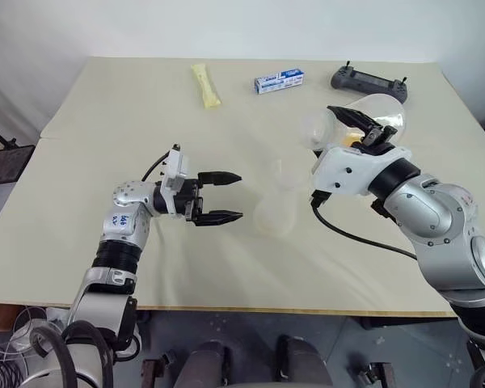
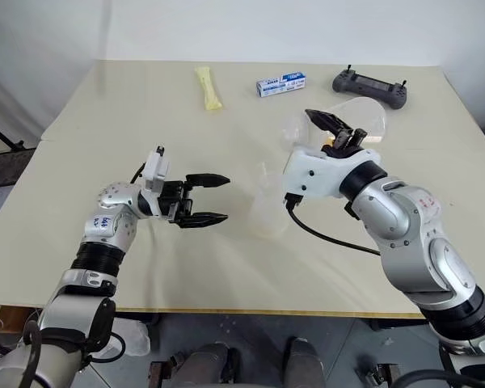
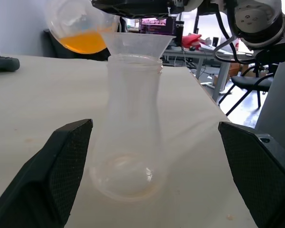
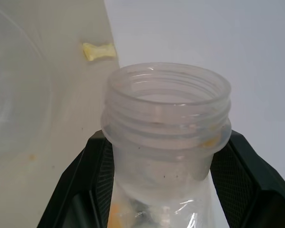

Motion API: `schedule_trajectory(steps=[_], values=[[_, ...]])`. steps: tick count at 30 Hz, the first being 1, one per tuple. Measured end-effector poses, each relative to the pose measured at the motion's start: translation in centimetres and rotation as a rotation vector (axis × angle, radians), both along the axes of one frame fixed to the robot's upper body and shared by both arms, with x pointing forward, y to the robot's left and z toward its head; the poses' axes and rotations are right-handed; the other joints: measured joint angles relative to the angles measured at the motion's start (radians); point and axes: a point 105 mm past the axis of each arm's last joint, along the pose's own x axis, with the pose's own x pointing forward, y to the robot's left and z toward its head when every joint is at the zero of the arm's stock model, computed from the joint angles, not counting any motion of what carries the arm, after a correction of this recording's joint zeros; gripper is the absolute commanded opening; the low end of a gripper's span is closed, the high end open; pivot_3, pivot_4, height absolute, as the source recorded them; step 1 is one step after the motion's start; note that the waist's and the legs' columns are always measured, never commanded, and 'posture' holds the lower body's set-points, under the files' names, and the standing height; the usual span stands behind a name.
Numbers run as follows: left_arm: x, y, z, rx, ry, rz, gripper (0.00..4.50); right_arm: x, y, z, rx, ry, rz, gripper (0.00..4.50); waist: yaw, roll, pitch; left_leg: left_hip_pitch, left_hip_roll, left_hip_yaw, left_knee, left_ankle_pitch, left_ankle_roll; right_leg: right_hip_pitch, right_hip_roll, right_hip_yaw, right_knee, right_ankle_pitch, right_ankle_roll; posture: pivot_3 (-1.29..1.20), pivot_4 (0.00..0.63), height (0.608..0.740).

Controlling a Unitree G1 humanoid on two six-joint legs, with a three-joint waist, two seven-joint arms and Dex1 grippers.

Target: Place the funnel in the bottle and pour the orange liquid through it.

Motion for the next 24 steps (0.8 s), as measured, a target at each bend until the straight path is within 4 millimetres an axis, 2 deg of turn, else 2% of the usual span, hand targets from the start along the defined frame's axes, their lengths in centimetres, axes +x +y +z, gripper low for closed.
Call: schedule_trajectory(steps=[14,24], values=[[-0.03,-0.48,0.34,-0.003,-0.015,-0.020,4.50,-0.04,0.23,-0.68,-0.225,-0.083,0.003,2.42,0.000,0.000,0.000,0.000,0.000,0.000,0.000,0.000,0.000,0.000,0.000,0.000,0.000,0.000,0.000,0.00,0.150,0.740],[0.09,-0.31,0.19,-0.007,-0.005,-0.014,4.50,-0.34,0.25,-0.75,-0.310,-0.130,0.020,2.42,-0.001,0.000,0.000,0.000,0.000,0.000,0.000,0.000,0.000,0.000,0.000,0.000,0.000,0.000,0.000,0.00,0.150,0.740]])
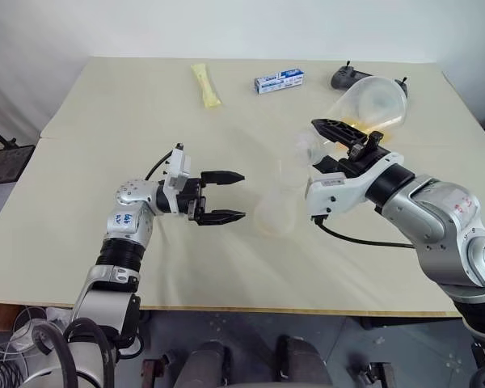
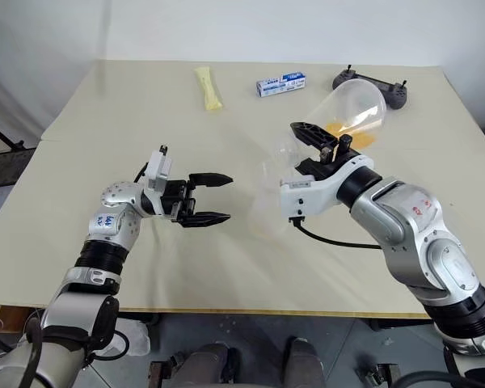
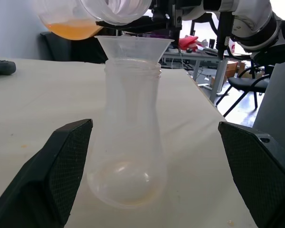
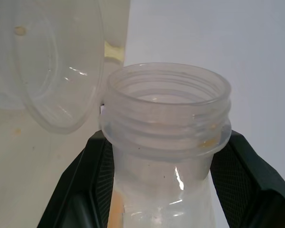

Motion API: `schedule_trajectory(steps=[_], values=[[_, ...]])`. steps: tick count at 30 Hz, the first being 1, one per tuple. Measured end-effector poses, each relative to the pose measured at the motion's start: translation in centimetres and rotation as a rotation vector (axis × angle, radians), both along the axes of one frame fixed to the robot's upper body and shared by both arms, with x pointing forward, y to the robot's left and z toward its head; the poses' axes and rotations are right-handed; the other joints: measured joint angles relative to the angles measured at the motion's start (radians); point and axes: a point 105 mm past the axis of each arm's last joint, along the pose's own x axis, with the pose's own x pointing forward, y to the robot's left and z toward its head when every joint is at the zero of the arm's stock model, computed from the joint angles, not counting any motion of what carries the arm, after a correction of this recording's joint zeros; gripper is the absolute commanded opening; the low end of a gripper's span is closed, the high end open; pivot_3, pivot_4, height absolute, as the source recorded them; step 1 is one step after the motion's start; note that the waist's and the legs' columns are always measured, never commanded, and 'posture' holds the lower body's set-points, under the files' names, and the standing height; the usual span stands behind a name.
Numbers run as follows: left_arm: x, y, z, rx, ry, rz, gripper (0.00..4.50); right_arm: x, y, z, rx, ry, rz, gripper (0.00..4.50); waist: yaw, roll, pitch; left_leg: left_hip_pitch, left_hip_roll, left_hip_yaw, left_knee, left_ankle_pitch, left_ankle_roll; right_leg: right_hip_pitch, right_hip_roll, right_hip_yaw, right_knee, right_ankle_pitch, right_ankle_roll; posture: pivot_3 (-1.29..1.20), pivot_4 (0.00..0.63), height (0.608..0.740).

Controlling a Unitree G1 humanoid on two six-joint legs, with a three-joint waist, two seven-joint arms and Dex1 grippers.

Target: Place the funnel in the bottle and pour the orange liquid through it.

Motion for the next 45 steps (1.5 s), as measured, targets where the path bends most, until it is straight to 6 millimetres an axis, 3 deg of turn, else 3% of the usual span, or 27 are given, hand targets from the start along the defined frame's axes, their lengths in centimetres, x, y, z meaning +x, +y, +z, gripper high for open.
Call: schedule_trajectory(steps=[16,45], values=[[0.1,0.2,0.1,-0.008,-0.003,0.007,4.50,0.6,-0.1,-0.8,-0.121,-0.034,0.006,2.42,0.000,0.000,0.000,0.000,0.000,0.000,0.000,0.000,0.000,0.000,0.000,0.000,0.000,0.000,0.000,0.00,0.150,0.740],[0.1,0.1,0.2,-0.010,-0.012,-0.005,4.50,0.6,-0.2,0.1,-0.251,-0.117,0.041,2.42,-0.001,0.000,0.000,0.000,0.000,0.000,0.000,0.000,0.000,0.000,0.000,0.000,0.000,0.000,0.000,0.00,0.150,0.740]])
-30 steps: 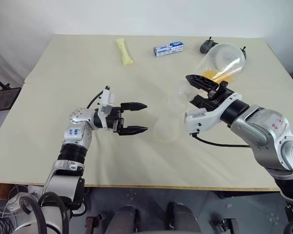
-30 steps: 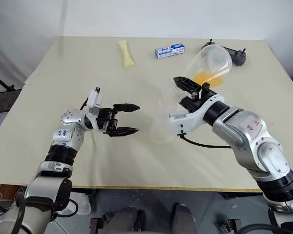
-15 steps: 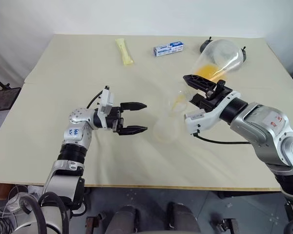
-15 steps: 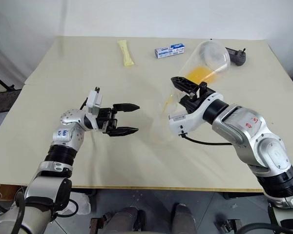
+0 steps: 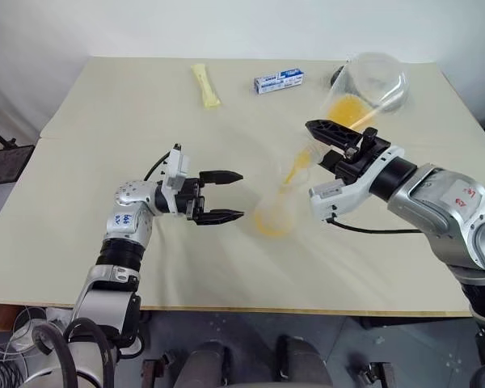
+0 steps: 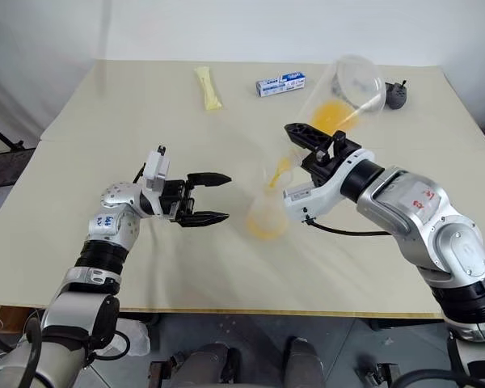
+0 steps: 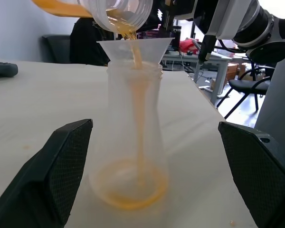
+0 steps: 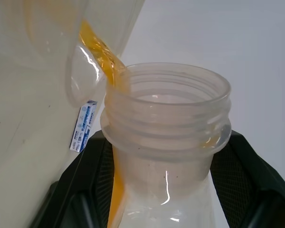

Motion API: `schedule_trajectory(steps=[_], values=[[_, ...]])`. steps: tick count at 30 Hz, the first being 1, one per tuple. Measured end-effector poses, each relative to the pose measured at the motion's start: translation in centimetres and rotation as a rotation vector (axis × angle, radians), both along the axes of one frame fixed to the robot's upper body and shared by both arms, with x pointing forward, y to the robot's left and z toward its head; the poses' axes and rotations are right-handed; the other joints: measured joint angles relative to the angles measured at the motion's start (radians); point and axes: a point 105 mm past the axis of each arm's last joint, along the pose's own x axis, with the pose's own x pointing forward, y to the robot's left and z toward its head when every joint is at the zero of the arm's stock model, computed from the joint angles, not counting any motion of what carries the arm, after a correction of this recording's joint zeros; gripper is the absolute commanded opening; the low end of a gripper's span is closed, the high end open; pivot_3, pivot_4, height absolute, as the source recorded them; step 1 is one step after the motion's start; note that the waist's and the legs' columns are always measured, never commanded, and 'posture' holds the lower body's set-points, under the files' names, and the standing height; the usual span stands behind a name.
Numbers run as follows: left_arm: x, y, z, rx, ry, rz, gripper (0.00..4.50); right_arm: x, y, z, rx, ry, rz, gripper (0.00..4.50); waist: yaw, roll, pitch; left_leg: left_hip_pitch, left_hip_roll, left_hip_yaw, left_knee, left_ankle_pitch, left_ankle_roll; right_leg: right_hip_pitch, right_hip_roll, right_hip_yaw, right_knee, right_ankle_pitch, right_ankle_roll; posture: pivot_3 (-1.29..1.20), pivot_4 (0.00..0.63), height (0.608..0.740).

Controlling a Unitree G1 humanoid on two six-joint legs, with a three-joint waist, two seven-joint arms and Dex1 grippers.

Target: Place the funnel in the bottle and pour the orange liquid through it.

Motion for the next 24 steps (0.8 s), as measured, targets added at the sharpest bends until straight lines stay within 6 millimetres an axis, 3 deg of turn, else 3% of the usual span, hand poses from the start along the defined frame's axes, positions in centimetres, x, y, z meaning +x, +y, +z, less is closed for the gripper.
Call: schedule_trajectory(steps=[24], values=[[0.1,-0.2,-0.1,-0.009,-0.008,-0.005,4.50,0.3,0.3,1.0,-0.057,-0.058,0.043,2.42,-0.005,0.000,0.000,0.000,0.000,0.000,0.000,0.000,0.000,0.000,0.000,0.000,0.000,0.000,0.000,0.00,0.150,0.740]])
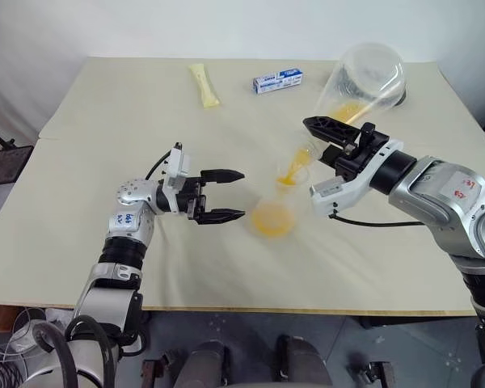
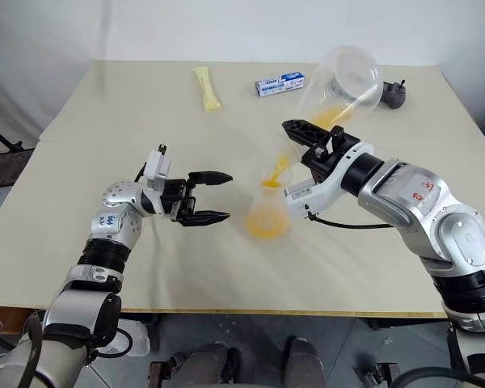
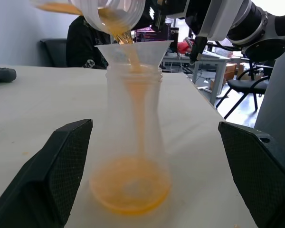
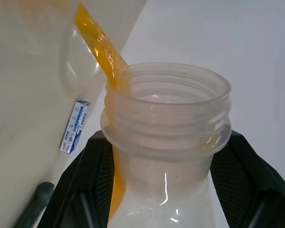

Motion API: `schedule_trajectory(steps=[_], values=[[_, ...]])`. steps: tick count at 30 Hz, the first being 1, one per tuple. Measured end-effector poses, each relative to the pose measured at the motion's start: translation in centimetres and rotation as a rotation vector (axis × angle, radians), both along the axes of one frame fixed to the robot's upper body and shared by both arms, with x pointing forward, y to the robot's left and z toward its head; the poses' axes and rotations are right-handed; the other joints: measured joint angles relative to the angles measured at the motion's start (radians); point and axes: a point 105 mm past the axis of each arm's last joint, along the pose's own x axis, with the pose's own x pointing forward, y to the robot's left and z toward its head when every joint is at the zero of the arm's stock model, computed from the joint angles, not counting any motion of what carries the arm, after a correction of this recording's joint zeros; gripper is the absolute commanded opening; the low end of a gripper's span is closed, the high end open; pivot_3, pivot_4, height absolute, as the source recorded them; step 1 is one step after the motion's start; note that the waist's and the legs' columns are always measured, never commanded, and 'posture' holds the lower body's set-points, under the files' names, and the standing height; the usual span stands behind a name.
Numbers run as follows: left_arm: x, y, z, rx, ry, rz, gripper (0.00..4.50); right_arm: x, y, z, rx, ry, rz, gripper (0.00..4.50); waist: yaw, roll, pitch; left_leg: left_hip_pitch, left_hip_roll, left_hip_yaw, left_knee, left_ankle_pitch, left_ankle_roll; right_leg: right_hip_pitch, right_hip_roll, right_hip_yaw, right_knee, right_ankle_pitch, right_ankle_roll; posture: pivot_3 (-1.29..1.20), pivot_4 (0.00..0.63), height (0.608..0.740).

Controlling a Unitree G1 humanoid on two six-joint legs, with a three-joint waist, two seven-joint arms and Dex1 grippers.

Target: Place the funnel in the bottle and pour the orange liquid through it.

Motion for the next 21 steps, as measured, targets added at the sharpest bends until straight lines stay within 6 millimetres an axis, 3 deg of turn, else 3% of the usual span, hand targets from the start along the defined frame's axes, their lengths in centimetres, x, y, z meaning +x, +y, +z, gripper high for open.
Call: schedule_trajectory(steps=[21], values=[[0.14,-0.17,0.42,-0.002,-0.009,-0.005,4.50,0.34,-0.03,0.04,-0.058,-0.034,0.025,2.42,-0.002,0.000,0.000,0.000,0.000,0.000,0.000,0.000,0.000,0.000,0.000,0.000,0.000,0.000,0.000,0.00,0.150,0.740]])
